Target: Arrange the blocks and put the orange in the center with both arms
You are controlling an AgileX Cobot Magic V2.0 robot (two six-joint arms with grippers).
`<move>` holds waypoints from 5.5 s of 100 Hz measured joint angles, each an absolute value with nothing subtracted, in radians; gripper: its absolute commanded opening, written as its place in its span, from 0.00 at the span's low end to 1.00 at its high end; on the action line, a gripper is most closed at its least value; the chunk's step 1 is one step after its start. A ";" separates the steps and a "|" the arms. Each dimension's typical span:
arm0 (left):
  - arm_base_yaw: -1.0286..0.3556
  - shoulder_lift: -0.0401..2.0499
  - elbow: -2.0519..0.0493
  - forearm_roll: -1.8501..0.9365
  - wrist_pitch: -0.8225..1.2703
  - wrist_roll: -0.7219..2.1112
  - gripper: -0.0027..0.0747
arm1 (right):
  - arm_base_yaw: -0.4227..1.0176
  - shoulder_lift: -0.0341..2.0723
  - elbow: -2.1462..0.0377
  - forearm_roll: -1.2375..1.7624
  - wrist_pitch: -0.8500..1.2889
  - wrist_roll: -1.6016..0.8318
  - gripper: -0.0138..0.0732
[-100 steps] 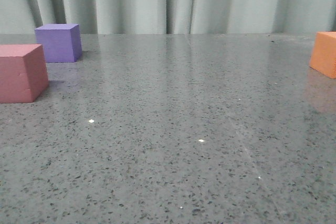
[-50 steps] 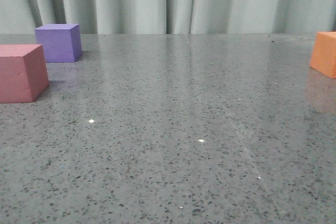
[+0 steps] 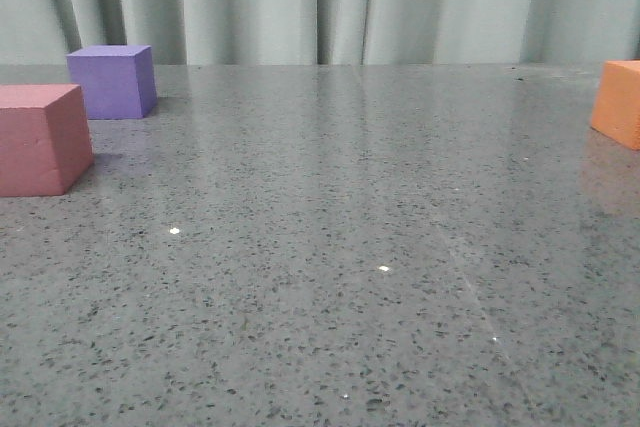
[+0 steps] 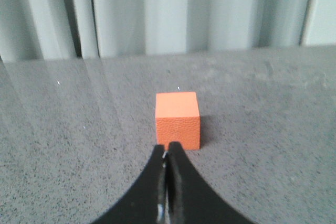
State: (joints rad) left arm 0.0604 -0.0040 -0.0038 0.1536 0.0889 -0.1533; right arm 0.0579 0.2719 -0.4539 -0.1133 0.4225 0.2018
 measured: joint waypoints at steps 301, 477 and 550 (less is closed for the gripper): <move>0.060 -0.004 -0.004 0.154 0.089 -0.153 0.01 | 0.058 1.569 -1.030 -0.189 0.352 0.200 0.38; 0.060 -0.004 -0.004 0.154 0.089 -0.153 0.01 | 0.706 1.967 -1.647 -0.423 0.718 0.865 0.91; 0.060 -0.004 -0.004 0.154 0.089 -0.153 0.01 | 0.678 1.457 -1.458 -0.586 0.795 0.669 0.91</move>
State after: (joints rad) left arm 0.0604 -0.0040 -0.0038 0.1536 0.0889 -0.1533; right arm 0.6785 1.4572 -1.4583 -0.5858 0.7947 0.6691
